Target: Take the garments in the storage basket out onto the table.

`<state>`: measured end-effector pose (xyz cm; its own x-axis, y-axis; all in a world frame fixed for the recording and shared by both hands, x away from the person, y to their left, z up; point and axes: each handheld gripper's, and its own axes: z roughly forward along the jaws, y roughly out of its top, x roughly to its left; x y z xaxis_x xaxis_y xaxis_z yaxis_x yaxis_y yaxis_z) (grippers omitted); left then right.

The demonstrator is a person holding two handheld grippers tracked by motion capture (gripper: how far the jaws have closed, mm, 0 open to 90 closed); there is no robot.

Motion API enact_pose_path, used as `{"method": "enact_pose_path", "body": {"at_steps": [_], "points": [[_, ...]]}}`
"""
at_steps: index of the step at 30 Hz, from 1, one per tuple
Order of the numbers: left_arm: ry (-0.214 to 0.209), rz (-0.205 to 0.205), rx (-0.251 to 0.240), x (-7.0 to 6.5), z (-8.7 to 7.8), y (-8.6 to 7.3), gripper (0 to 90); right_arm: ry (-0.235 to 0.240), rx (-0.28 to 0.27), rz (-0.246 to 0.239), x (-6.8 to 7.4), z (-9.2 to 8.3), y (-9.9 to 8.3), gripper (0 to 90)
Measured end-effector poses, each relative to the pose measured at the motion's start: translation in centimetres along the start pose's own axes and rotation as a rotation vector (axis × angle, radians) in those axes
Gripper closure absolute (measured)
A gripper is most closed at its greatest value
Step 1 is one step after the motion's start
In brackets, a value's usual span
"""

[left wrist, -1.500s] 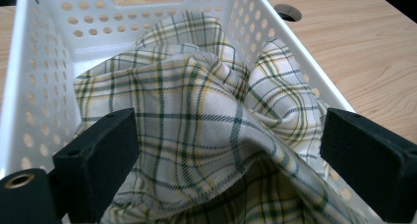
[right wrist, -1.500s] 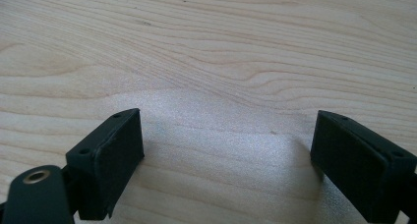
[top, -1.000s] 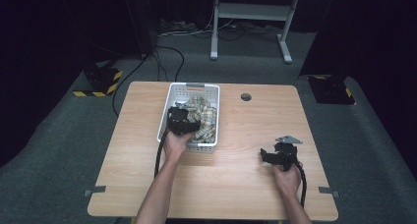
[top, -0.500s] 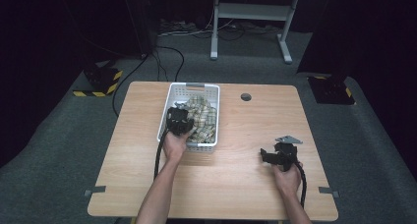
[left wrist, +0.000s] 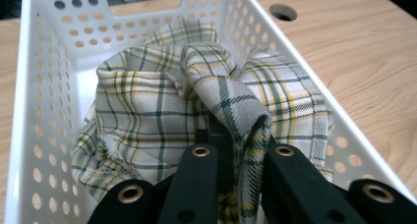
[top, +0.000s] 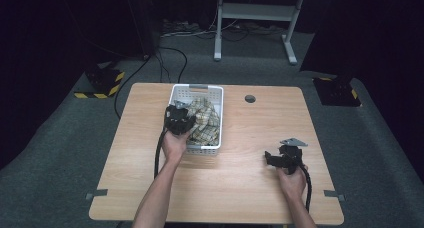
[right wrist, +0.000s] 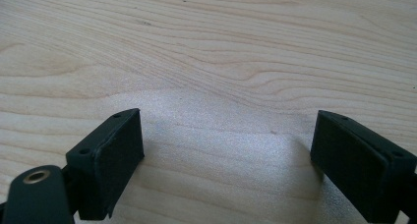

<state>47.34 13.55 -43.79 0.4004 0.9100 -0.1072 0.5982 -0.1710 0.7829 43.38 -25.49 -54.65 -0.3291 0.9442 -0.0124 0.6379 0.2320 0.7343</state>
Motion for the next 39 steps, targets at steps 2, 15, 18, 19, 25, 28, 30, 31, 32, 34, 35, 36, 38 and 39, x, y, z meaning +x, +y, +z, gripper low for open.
{"method": "enact_pose_path", "body": {"at_steps": [2, 15, 18, 19, 25, 28, 30, 31, 32, 34, 35, 36, 38, 39], "points": [[-0.013, 0.000, -0.024, 0.0, -0.6, 0.5, 87.2, 0.000, 0.000, 0.000, 0.0, 0.0, 0.0, 11.7], [-0.050, 0.018, -0.109, -0.6, -2.9, 2.6, 87.3, 0.000, 0.000, 0.000, 0.0, 0.0, 0.0, 11.7], [-0.060, 0.026, -0.129, -0.8, -3.6, 3.1, 87.3, 0.000, 0.000, 0.000, 0.0, 0.0, 0.0, 11.7], [-0.065, 0.029, -0.137, -0.8, -3.9, 3.4, 87.3, 0.000, 0.001, 0.000, 0.0, 0.0, 0.0, 11.7], [-0.080, 0.028, -0.170, -1.1, -5.0, 4.3, 87.3, 0.000, 0.001, 0.000, 0.0, 0.0, 0.0, 11.7], [-0.087, 0.028, -0.178, -1.1, -5.4, 4.5, 87.3, 0.000, 0.000, 0.000, 0.0, 0.0, 0.0, 11.7], [-0.091, 0.031, -0.186, -1.1, -5.7, 4.9, 87.3, 0.000, 0.001, 0.000, 0.0, 0.0, 0.0, 11.6], [-0.099, 0.024, -0.201, -1.1, -6.2, 5.2, 87.3, 0.000, 0.001, 0.000, 0.0, 0.0, 0.0, 11.6], [-0.099, 0.024, -0.201, -1.1, -6.2, 5.2, 87.3, 0.000, 0.001, 0.000, 0.0, 0.0, 0.0, 11.6], [-0.109, 0.018, -0.219, -1.2, -6.8, 5.7, 87.3, 0.000, 0.001, -0.001, 0.0, 0.0, 0.0, 11.6], [-0.110, 0.025, -0.223, -1.2, -7.1, 5.9, 87.3, 0.000, 0.001, 0.000, 0.0, 0.0, 0.0, 11.7], [-0.111, 0.029, -0.224, -1.3, -7.2, 6.0, 87.3, 0.000, 0.000, -0.001, 0.0, 0.0, 0.0, 11.6], [-0.113, 0.035, -0.230, -1.4, -7.6, 6.4, 87.3, 0.000, 0.001, 0.000, 0.0, 0.0, 0.0, 11.6], [-0.117, 0.033, -0.238, -1.4, -7.8, 6.6, 87.3, 0.000, 0.001, -0.001, 0.0, 0.0, 0.0, 11.6]]}}
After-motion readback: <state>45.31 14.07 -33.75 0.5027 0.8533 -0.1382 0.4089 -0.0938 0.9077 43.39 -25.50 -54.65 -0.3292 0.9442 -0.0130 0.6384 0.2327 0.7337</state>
